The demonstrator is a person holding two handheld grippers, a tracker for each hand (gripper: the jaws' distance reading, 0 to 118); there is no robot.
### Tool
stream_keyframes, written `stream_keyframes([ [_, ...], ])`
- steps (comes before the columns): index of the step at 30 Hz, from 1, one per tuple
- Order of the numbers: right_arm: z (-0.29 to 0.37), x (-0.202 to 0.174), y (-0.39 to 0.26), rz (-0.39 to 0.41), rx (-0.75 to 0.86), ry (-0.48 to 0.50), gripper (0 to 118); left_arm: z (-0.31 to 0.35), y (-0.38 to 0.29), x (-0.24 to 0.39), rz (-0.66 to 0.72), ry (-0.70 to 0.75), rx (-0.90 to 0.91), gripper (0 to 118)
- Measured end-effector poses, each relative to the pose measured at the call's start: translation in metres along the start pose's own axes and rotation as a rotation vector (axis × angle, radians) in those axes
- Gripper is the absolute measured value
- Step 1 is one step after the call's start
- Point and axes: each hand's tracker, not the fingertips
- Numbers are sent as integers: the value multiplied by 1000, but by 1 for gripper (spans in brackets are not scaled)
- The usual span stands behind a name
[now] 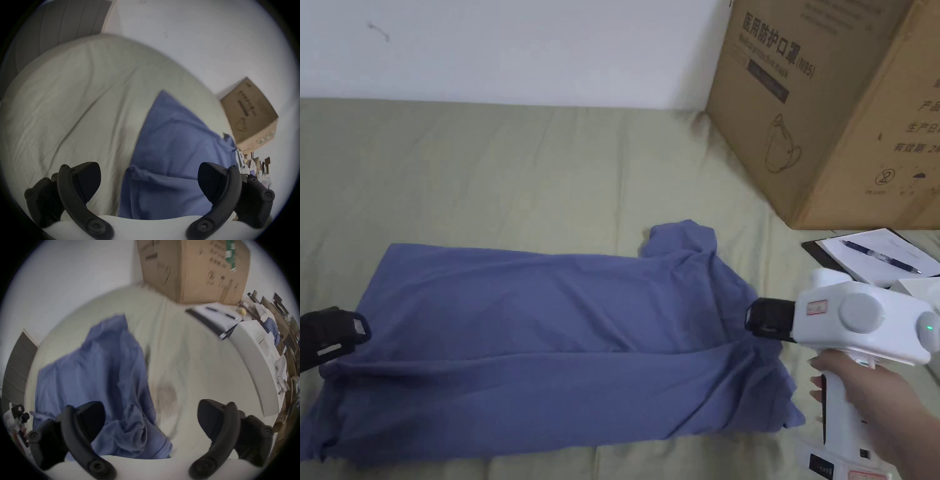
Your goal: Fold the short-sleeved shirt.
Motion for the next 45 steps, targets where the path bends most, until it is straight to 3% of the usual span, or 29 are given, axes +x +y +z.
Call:
stream_keyframes([
  [5,86,16,-28,-91,234,101,113,75,-27,25,-201,34,178,118],
  [7,127,16,-50,-83,350,151,109,115,-52,32,-262,-19,332,111],
  [8,149,16,-65,-73,428,178,103,137,-66,35,-277,-70,391,102],
  [11,199,8,-107,-12,590,247,52,187,-104,48,-349,-84,523,26],
  [12,212,5,-120,35,635,280,42,198,-115,54,-385,-28,544,16],
  [13,219,-4,-128,68,650,254,42,206,-124,59,-413,24,562,16],
  [14,228,-10,-137,98,656,223,9,213,-131,59,-436,54,589,0],
  [15,238,-14,-144,90,661,241,0,220,-134,59,-432,7,578,0],
  [18,246,-21,-148,62,601,372,0,220,-112,59,-434,1,483,0],
  [24,256,-43,-143,180,565,375,0,104,-17,35,-294,180,-238,0],
  [26,254,-51,-142,214,546,405,0,63,-12,22,-282,167,-336,4],
  [27,254,-54,-142,234,528,433,0,45,-14,16,-271,199,-347,28],
  [29,251,-58,-145,274,517,437,0,15,-14,2,-248,281,-371,92],
  [30,250,-62,-146,299,511,434,0,8,-21,-2,-239,317,-373,114],
  [31,250,-65,-146,320,505,432,0,1,-23,-6,-229,332,-365,117],
  [35,239,-83,-153,431,466,383,0,-28,-32,-12,-236,377,-395,117],
  [38,221,-80,-159,430,432,406,0,-47,-41,-8,-288,393,-477,117],
  [39,219,-81,-159,422,429,412,0,-49,-44,-2,-335,422,-473,112],
  [41,215,-80,-159,406,424,418,0,-40,-43,10,-403,378,-424,90],
  [43,211,-79,-157,390,421,412,0,-27,-44,23,-442,321,-416,84],
  [44,209,-78,-155,382,421,409,0,-22,-45,28,-459,318,-407,66],
  [45,209,-76,-154,372,420,406,0,-19,-46,31,-463,295,-397,37],
])
